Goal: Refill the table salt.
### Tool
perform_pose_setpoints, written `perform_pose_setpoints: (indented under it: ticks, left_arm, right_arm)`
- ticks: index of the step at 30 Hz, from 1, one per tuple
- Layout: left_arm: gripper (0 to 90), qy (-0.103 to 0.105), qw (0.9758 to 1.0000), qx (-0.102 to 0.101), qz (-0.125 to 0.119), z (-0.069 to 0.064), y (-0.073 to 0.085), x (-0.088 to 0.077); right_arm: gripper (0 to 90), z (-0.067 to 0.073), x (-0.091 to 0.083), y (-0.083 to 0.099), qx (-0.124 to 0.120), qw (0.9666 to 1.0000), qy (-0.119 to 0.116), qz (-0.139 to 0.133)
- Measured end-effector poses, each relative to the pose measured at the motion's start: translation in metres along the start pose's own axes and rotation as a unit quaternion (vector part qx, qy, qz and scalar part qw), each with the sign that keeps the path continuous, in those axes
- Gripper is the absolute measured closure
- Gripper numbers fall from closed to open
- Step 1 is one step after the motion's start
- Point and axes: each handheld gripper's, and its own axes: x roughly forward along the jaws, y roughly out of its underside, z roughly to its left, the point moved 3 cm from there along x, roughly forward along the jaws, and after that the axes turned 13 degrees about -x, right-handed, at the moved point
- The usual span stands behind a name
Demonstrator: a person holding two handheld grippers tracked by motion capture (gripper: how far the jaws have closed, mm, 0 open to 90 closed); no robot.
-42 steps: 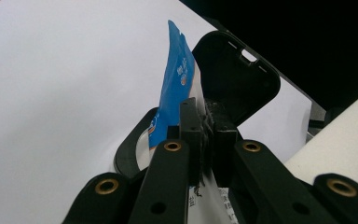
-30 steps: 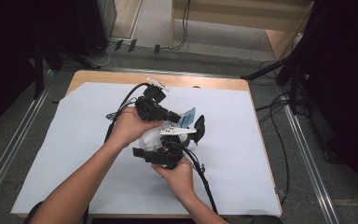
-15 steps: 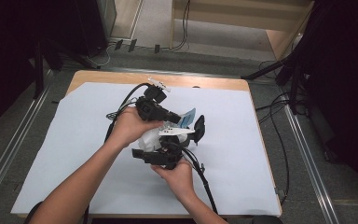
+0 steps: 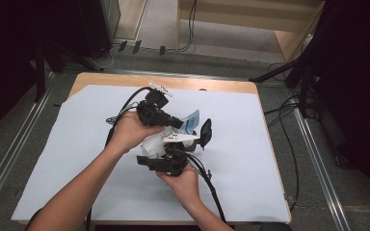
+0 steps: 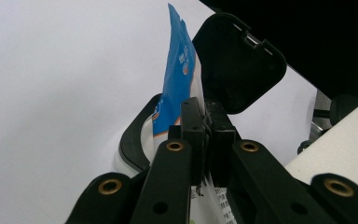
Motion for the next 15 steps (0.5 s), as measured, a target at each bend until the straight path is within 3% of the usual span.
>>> perform_pose_setpoints:
  ticks: [15]
  left_arm:
    - [90.0,0.002,1.0,-0.001,-0.002,0.0019,0.004,-0.0037]
  right_arm:
    - [51.9,-0.0018,0.0028,0.0037,-0.007,0.9999,0.004,0.006]
